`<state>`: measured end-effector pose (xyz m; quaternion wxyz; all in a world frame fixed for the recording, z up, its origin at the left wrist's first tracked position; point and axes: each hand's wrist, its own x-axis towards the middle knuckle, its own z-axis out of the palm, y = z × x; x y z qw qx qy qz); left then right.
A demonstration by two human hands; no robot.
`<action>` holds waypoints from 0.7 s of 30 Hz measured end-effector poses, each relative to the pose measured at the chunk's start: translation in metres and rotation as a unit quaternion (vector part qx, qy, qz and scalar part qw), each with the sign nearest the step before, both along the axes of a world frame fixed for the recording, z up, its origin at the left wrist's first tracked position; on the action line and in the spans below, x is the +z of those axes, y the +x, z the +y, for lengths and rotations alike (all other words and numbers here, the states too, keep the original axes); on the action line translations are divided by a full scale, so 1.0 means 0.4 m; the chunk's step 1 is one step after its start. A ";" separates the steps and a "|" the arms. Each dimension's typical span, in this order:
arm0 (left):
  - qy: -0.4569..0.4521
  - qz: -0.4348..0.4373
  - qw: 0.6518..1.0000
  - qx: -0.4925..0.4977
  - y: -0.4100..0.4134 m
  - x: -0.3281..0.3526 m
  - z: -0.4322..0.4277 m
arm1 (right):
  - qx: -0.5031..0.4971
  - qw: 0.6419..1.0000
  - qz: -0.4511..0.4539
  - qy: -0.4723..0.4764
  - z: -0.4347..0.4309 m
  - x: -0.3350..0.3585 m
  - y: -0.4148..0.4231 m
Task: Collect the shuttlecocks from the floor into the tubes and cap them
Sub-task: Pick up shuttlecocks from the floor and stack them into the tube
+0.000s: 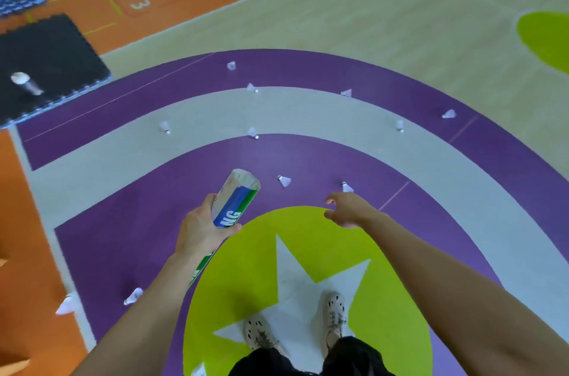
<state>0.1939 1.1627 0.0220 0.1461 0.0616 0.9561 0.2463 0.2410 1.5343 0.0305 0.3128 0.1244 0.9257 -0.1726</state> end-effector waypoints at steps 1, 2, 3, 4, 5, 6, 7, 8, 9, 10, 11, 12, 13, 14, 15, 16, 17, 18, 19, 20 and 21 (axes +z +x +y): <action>0.007 -0.002 1.000 -0.004 0.000 0.002 0.041 | -0.004 1.000 0.000 0.003 0.036 0.001 0.014; 0.016 -0.004 1.000 -0.004 0.000 0.004 0.084 | -0.011 1.000 0.000 0.006 0.073 0.002 0.028; 0.025 -0.005 1.000 -0.001 0.002 0.006 0.126 | -0.020 1.000 0.000 0.005 0.110 0.002 0.043; 0.033 -0.005 0.999 0.003 0.004 0.006 0.170 | -0.034 0.999 0.001 0.003 0.149 0.001 0.058; 0.040 -0.006 0.999 0.005 0.007 0.007 0.214 | -0.045 0.999 0.002 0.001 0.189 -0.001 0.075; 0.049 -0.008 0.999 0.005 0.008 0.006 0.259 | -0.057 0.998 0.000 -0.002 0.229 -0.001 0.093; 0.060 -0.009 0.998 0.003 0.008 0.004 0.303 | -0.066 0.998 0.001 -0.003 0.269 0.000 0.111; 0.071 -0.009 0.997 -0.002 0.007 0.004 0.349 | -0.073 0.997 0.002 -0.001 0.309 0.002 0.128; 0.078 -0.009 0.997 -0.009 0.004 0.004 0.394 | -0.077 0.997 0.005 0.000 0.349 0.005 0.147; 0.084 -0.010 0.996 -0.018 0.002 0.005 0.440 | -0.083 0.996 0.007 0.001 0.388 0.008 0.164; 0.087 -0.014 0.996 -0.028 0.000 0.006 0.483 | -0.091 0.996 0.010 0.000 0.426 0.009 0.180; 0.089 -0.018 0.995 -0.040 -0.003 0.008 0.524 | -0.102 0.995 0.010 0.001 0.463 0.007 0.196; 0.090 -0.020 0.994 -0.052 -0.007 0.011 0.561 | -0.109 0.994 0.011 0.003 0.497 0.004 0.209; 0.092 -0.022 0.993 -0.064 -0.011 0.012 0.593 | -0.114 0.993 0.010 0.006 0.528 -0.001 0.220; 0.095 -0.025 0.993 -0.072 -0.014 0.014 0.619 | -0.115 0.993 0.010 0.008 0.555 -0.006 0.228; 0.097 -0.026 0.992 -0.079 -0.018 0.014 0.639 | -0.117 0.993 0.008 0.009 0.577 -0.010 0.233; 0.096 -0.026 0.992 -0.082 -0.020 0.013 0.654 | -0.119 0.993 0.008 0.008 0.594 -0.013 0.234; 0.097 -0.027 0.992 -0.082 -0.024 0.012 0.663 | -0.120 0.993 0.009 0.005 0.607 -0.016 0.231; 0.097 -0.029 0.992 -0.078 -0.027 0.010 0.665 | -0.119 0.993 0.012 0.004 0.614 -0.017 0.225; 0.097 -0.032 0.992 -0.072 -0.030 0.009 0.662 | -0.118 0.993 0.014 0.003 0.617 -0.020 0.217; 0.094 -0.035 0.993 -0.064 -0.032 0.010 0.653 | -0.115 0.993 0.017 0.000 0.616 -0.023 0.206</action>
